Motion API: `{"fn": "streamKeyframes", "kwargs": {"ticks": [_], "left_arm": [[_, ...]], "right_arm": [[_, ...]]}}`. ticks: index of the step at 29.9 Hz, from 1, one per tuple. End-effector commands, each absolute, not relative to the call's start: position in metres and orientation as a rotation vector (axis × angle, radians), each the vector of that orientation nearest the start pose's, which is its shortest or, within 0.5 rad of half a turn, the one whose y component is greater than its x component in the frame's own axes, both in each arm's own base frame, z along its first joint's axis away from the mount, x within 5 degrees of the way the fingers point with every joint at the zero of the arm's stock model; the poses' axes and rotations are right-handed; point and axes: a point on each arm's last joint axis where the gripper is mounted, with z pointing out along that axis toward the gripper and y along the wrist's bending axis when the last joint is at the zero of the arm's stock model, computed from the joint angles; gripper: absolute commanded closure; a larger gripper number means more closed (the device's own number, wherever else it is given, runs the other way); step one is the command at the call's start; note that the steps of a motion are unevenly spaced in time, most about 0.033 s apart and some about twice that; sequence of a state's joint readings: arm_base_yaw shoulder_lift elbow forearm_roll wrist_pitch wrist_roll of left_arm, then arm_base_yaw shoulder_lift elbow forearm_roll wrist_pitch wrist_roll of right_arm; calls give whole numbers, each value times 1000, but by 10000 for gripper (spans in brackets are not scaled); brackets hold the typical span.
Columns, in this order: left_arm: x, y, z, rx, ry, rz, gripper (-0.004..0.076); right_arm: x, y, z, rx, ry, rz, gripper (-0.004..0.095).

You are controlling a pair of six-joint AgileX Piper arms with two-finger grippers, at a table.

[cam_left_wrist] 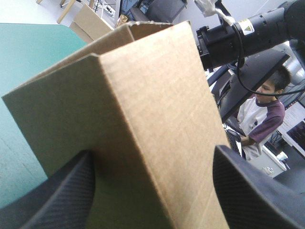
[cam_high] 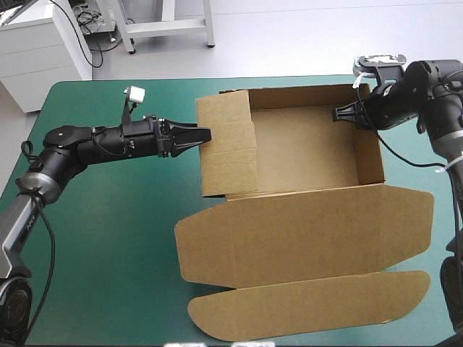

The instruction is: Fold the box

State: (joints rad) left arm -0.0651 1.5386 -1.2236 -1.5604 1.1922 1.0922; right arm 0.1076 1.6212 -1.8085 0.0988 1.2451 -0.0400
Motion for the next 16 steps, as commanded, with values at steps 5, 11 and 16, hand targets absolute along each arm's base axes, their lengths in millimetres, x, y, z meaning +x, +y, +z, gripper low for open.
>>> {"fn": "streamKeyframes", "kwargs": {"ticks": [5, 11, 16], "left_arm": [[290, -118, 394, 530, 1743, -1468, 230], [289, -144, 402, 494, 1880, -1235, 281], [288, -157, 410, 459, 1965, -1128, 281]], "right_arm": [[322, 48, 439, -180, 2472, 214, 924], [320, 66, 439, -189, 2470, 188, 922], [319, 79, 441, -192, 2442, 224, 922]]}}
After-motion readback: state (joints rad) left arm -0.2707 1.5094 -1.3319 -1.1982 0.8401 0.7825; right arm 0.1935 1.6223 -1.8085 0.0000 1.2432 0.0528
